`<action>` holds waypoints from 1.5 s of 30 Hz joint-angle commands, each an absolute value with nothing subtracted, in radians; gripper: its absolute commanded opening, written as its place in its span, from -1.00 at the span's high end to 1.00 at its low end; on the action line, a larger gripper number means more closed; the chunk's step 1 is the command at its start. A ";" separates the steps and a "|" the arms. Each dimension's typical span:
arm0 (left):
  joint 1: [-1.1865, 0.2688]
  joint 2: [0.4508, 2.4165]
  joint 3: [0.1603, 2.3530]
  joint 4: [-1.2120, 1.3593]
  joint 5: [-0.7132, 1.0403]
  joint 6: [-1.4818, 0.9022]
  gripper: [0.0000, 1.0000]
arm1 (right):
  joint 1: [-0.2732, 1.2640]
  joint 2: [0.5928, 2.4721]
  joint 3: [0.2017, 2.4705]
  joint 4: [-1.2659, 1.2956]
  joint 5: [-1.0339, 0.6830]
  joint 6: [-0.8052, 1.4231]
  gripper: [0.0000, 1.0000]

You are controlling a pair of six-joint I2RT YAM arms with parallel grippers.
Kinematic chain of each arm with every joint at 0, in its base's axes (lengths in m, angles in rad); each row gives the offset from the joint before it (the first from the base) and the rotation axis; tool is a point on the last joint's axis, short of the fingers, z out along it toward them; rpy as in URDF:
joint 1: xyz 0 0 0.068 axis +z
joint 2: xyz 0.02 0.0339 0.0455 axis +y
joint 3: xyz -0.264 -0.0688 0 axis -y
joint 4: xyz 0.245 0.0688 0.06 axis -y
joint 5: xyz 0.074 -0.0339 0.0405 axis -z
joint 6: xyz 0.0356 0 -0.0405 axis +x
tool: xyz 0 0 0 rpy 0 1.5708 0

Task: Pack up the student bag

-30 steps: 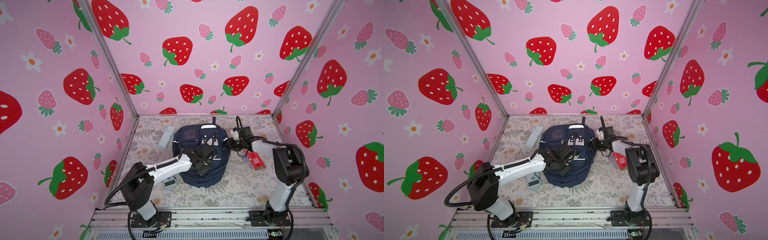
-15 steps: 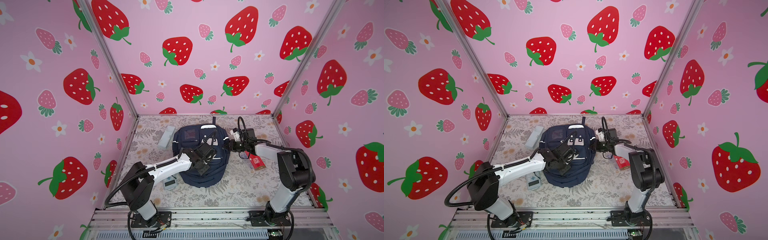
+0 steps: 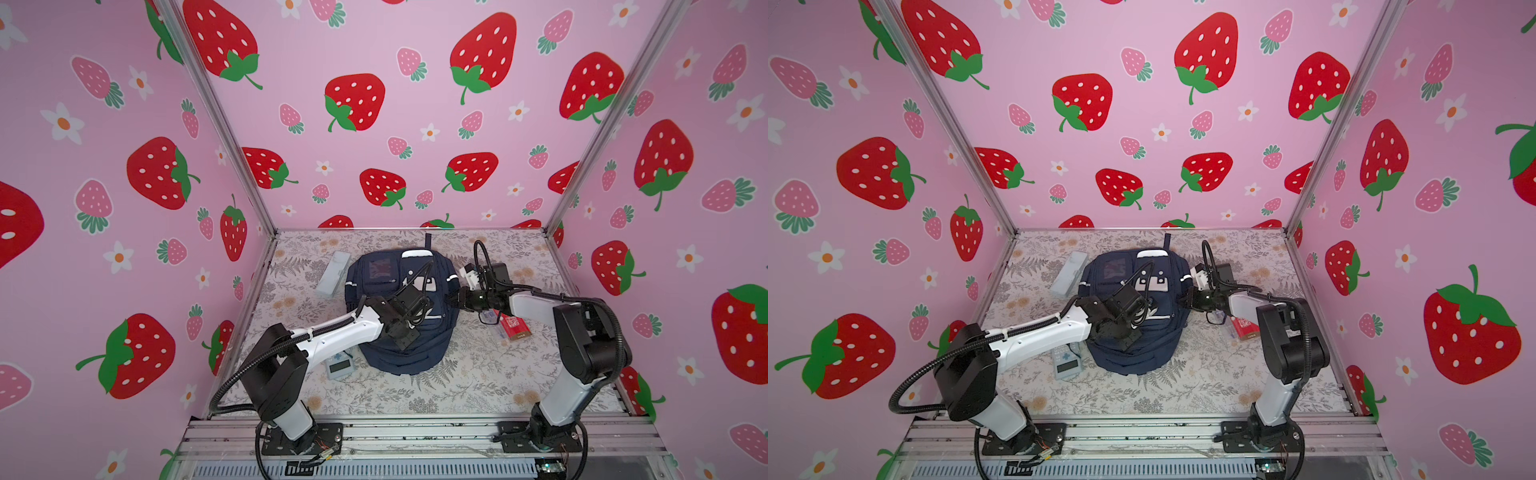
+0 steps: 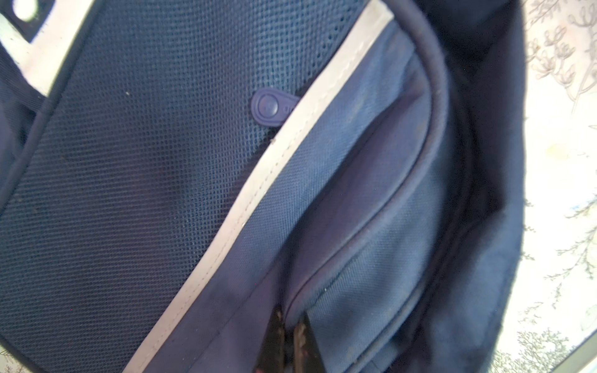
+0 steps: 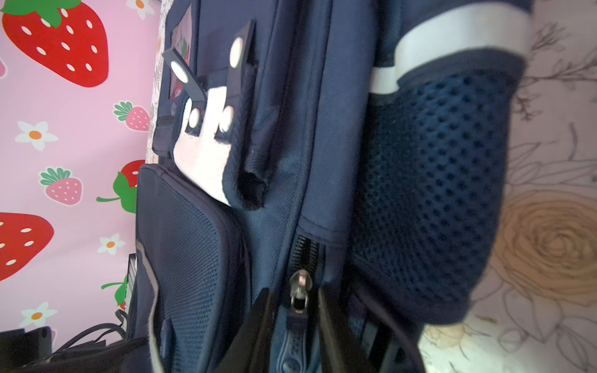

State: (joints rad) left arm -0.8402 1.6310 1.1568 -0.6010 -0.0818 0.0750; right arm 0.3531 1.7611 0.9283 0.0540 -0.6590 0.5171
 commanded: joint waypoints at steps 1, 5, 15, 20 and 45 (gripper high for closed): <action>-0.835 1.604 1.180 -0.612 -0.072 0.066 1.00 | 0.363 1.739 0.934 -0.011 -0.615 0.476 0.43; -0.835 1.602 1.178 -0.608 -0.075 0.065 1.00 | 0.381 1.718 0.909 -0.021 -0.597 0.473 0.46; -0.834 1.610 1.184 -0.615 -0.072 0.064 1.00 | 0.401 1.734 0.900 -0.026 -0.574 0.477 0.49; -0.834 1.609 1.184 -0.610 -0.070 0.062 1.00 | 0.410 1.731 0.900 -0.040 -0.568 0.479 0.82; -0.802 1.596 1.176 -0.546 -0.105 -0.066 1.00 | 0.434 1.361 0.633 0.014 -0.570 0.739 1.00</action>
State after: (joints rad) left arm -0.8272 1.6291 1.1568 -0.5983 -0.0715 -0.0105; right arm 0.4160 1.3991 0.6804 -0.0208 -0.5373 0.6571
